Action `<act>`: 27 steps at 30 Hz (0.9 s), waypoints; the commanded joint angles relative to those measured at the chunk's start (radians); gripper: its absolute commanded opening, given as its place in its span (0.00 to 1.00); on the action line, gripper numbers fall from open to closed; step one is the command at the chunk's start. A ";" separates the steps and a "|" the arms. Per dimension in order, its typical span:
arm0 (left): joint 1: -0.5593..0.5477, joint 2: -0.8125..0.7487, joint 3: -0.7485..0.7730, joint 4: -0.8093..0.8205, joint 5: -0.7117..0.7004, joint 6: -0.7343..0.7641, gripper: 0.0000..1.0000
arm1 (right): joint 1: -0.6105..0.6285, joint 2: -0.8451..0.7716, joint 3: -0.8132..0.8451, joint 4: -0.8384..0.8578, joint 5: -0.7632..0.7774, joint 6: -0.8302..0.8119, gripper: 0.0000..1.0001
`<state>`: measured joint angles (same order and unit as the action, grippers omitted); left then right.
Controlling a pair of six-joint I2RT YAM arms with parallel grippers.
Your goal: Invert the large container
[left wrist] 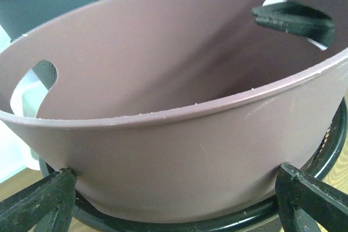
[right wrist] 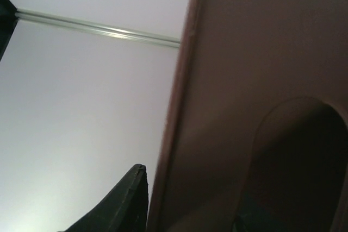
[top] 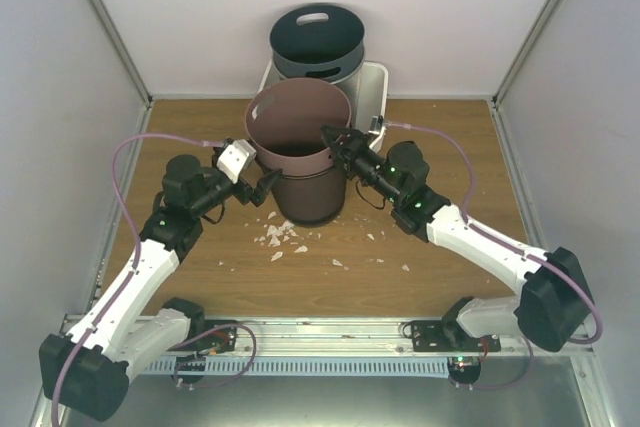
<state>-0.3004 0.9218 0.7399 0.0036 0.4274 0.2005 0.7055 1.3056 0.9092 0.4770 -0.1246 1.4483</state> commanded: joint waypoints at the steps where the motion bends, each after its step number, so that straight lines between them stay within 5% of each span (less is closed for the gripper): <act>1: -0.031 0.039 0.010 -0.022 0.027 0.042 0.98 | 0.011 -0.035 0.086 0.120 -0.079 -0.068 0.25; 10: -0.039 0.067 0.048 -0.035 0.009 0.046 0.99 | 0.011 -0.076 0.068 0.157 -0.085 -0.062 0.15; 22: -0.041 0.043 0.062 -0.035 0.020 0.037 0.99 | 0.024 -0.076 -0.036 0.304 -0.068 0.023 0.66; 27: -0.043 0.034 0.072 -0.033 0.031 0.033 0.99 | 0.024 -0.094 -0.056 0.366 -0.048 0.002 0.68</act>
<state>-0.3344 0.9779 0.7715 -0.0601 0.4438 0.2295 0.7227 1.2564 0.8616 0.6785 -0.1787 1.4670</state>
